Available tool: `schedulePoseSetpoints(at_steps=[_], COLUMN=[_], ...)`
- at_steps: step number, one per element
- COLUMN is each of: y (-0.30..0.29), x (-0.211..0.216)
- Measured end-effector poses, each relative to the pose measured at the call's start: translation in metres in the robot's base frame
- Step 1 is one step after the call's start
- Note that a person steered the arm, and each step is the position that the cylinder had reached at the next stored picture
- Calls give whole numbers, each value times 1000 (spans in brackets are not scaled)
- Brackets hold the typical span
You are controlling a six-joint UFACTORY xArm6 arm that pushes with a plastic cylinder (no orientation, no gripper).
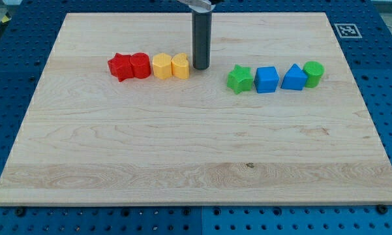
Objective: Push the green star into the blue cube
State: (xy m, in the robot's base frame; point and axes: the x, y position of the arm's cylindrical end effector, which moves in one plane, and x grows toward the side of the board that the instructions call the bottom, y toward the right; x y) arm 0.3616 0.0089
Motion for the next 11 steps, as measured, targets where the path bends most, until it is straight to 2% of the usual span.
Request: schedulePoseSetpoints(at_steps=[11], y=[51], x=[23])
